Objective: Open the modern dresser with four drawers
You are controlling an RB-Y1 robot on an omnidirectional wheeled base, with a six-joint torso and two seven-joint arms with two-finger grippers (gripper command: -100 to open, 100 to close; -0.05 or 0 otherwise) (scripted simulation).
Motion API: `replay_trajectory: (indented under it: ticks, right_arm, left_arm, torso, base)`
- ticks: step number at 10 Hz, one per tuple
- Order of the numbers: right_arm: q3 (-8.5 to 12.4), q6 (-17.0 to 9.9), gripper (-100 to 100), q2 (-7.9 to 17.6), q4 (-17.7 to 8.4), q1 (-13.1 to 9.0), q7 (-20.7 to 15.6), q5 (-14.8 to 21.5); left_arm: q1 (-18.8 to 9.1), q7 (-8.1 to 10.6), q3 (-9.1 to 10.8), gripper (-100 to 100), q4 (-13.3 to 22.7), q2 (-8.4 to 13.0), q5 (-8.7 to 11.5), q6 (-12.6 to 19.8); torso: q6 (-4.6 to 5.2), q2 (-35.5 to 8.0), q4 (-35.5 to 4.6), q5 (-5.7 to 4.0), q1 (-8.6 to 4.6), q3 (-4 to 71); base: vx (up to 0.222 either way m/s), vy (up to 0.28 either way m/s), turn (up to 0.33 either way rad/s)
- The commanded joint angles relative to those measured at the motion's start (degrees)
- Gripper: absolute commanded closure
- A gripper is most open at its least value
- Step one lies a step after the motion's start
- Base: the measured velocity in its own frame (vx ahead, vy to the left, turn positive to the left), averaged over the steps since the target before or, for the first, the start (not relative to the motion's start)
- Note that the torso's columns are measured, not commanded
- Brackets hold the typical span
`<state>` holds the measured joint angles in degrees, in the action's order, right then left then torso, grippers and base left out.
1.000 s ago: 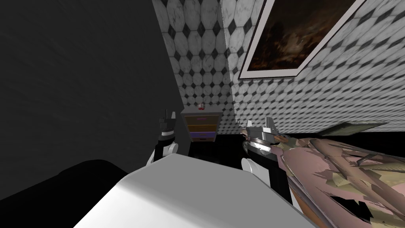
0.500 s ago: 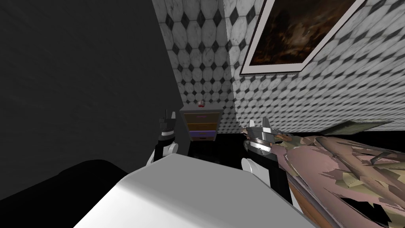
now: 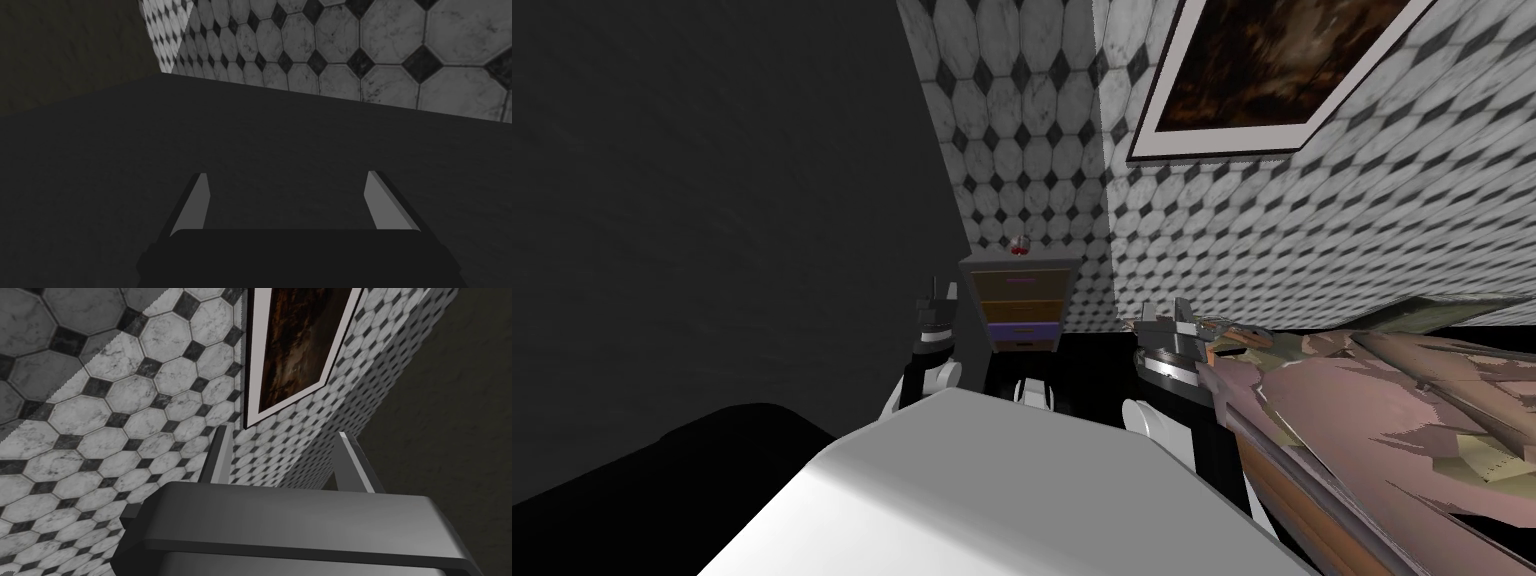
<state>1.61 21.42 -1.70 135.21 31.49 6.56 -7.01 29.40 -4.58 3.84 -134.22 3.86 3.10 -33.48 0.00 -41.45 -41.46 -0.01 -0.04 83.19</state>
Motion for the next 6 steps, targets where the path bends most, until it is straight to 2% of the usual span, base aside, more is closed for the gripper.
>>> replay_trajectory:
  ticks: [1,6]
  right_arm:
    - [0.0,0.0,0,0.0,0.0,0.0,0.0,0.0]
    - [0.0,0.0,0,0.0,0.0,0.0,0.0,0.0]
  left_arm:
    - [0.0,-0.08,0.04,-100,0.3,2.2,0.1,3.7]
    - [-0.2,-0.18,0.25,-100,0.9,3.1,0.4,9.6]
  torso:
    - [0.0,-0.5,-0.5,0.0,-0.01,1.2]
    - [-0.01,-0.9,-0.8,0.02,0.08,1.3]
  base:
    - [0.069,-0.041,-0.011]
    - [0.06,-0.037,-0.008]
